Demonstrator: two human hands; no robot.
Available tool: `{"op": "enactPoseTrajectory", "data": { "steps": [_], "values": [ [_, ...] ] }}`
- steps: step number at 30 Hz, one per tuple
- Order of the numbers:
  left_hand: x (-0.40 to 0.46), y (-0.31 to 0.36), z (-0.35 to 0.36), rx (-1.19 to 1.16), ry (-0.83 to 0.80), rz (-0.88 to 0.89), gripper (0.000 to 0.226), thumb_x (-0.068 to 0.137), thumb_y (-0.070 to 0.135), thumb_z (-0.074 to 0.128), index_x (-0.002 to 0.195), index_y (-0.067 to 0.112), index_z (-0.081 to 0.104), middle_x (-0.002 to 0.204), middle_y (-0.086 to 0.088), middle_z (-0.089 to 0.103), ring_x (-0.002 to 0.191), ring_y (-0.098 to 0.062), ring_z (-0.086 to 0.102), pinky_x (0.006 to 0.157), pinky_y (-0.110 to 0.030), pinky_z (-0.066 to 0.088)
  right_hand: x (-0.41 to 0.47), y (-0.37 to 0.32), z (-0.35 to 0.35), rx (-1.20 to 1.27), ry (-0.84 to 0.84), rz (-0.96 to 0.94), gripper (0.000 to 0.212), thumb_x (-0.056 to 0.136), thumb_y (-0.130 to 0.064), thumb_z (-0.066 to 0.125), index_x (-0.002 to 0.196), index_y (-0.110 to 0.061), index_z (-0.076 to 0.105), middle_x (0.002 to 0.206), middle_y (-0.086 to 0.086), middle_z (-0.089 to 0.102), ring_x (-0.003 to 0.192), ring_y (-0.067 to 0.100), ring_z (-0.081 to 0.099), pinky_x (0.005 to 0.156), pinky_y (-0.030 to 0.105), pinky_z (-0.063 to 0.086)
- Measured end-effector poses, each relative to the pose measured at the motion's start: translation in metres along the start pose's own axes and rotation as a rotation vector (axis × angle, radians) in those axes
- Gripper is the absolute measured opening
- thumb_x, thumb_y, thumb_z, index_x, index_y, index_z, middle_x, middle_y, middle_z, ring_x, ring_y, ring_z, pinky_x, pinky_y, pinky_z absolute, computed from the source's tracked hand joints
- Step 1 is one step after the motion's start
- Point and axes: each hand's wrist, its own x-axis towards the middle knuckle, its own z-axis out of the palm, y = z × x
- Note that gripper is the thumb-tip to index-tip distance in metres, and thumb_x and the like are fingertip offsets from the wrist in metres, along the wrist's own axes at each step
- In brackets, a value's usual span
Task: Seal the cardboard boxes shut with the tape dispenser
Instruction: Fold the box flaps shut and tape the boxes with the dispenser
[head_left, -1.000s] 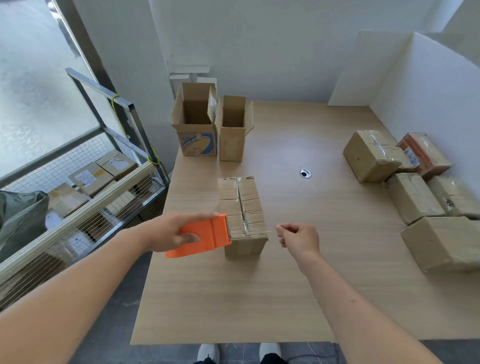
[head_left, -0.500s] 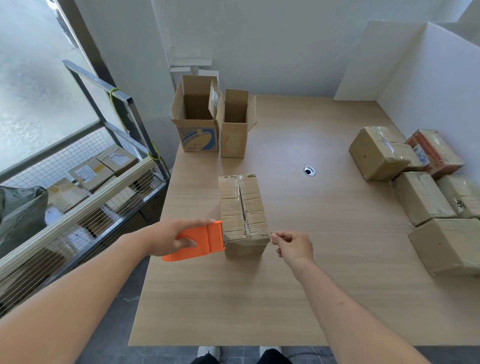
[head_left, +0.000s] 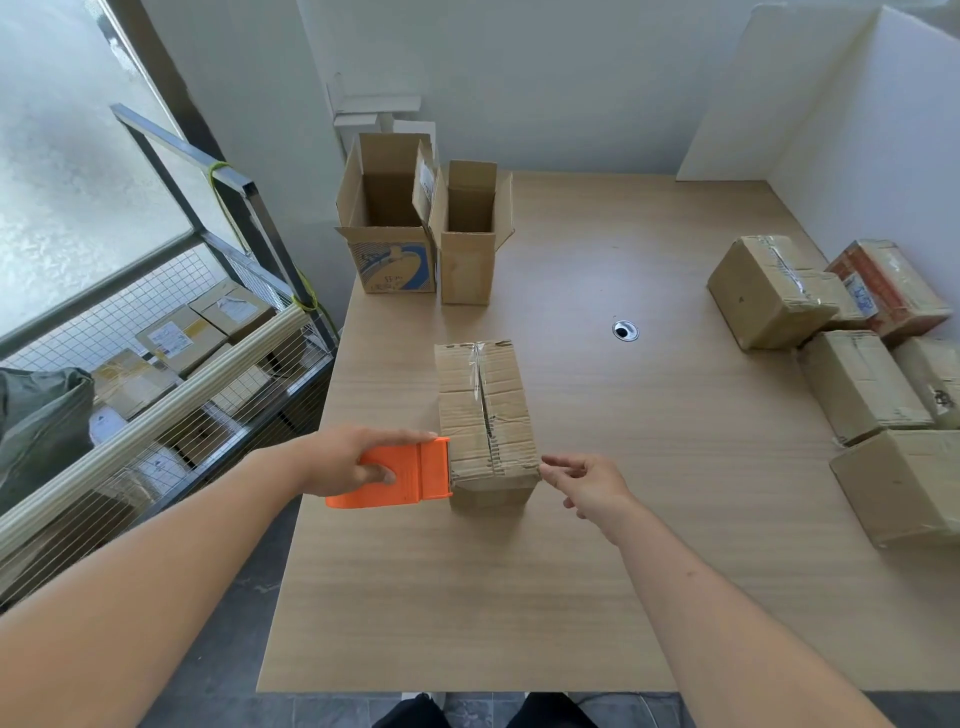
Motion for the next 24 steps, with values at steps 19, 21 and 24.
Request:
{"op": "enactPoseTrajectory", "data": {
  "steps": [19, 21, 24],
  "values": [
    [0.004, -0.012, 0.018, -0.147, 0.072, 0.079, 0.069, 0.100, 0.027, 0.064, 0.142, 0.070, 0.030, 0.148, 0.018, 0.043, 0.132, -0.013, 0.043, 0.106, -0.032, 0.040, 0.005, -0.033, 0.036, -0.631, -0.048, -0.747, 0.024, 0.073, -0.006, 0.080, 0.078, -0.028, 0.073, 0.079, -0.013, 0.056, 0.073, 0.006, 0.055, 0.066, 0.031, 0.050],
    [-0.001, -0.021, 0.020, -0.163, 0.070, 0.098, 0.069, 0.100, 0.028, 0.064, 0.143, 0.069, 0.030, 0.151, 0.022, 0.041, 0.134, -0.010, 0.042, 0.106, -0.030, 0.039, 0.006, -0.034, 0.036, -0.622, -0.048, -0.726, 0.024, 0.073, -0.005, 0.081, 0.076, -0.028, 0.073, 0.078, -0.012, 0.057, 0.071, 0.002, 0.054, 0.065, 0.028, 0.046],
    [-0.014, -0.039, 0.016, -0.155, 0.045, 0.083, 0.068, 0.100, 0.026, 0.064, 0.142, 0.069, 0.031, 0.143, 0.034, 0.040, 0.131, -0.006, 0.042, 0.102, -0.025, 0.038, 0.007, -0.031, 0.040, -0.617, -0.017, -0.746, 0.025, 0.073, -0.006, 0.084, 0.070, -0.026, 0.069, 0.072, -0.018, 0.051, 0.067, -0.006, 0.050, 0.061, 0.025, 0.039]
  ]
}}
